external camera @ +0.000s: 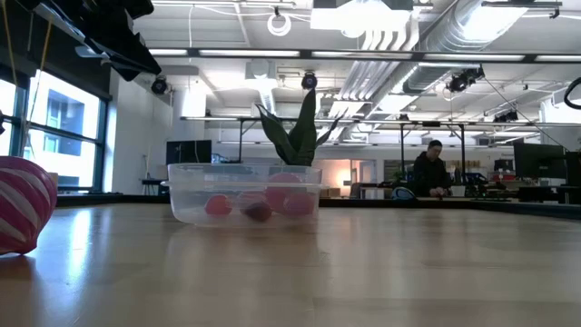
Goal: Pick and placing Produce into tupperware
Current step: Put the pink peach into the transparent bin
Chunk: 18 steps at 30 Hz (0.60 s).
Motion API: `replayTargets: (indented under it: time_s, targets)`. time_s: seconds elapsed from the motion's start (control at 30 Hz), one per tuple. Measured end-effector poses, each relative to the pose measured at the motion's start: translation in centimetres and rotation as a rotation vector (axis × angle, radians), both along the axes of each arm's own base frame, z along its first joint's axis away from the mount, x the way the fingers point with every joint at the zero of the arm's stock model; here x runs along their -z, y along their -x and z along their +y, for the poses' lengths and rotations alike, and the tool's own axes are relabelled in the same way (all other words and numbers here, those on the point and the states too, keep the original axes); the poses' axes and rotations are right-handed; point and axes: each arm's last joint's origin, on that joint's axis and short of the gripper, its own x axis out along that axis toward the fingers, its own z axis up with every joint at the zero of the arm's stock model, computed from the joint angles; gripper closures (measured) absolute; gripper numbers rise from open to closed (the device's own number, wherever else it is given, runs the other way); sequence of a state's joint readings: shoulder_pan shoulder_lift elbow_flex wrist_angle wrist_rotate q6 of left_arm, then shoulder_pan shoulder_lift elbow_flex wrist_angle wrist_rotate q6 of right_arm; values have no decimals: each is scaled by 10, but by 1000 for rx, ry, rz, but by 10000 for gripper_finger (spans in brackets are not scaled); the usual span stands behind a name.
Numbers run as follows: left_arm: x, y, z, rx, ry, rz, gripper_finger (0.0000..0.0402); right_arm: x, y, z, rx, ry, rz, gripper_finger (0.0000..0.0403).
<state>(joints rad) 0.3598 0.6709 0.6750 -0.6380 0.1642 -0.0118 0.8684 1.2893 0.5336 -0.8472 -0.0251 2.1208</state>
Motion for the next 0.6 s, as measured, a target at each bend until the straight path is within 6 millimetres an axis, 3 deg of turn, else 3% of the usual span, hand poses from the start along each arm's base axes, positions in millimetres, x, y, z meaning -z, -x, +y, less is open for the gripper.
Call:
replayTargets:
  time_s: [0.37, 0.6]
  targets:
    - [0, 0, 0, 0, 0, 0, 348, 2, 0, 0, 26, -3, -23, 174]
    - [0, 0, 0, 0, 0, 0, 348, 2, -1, 1, 26, -4, -37, 211]
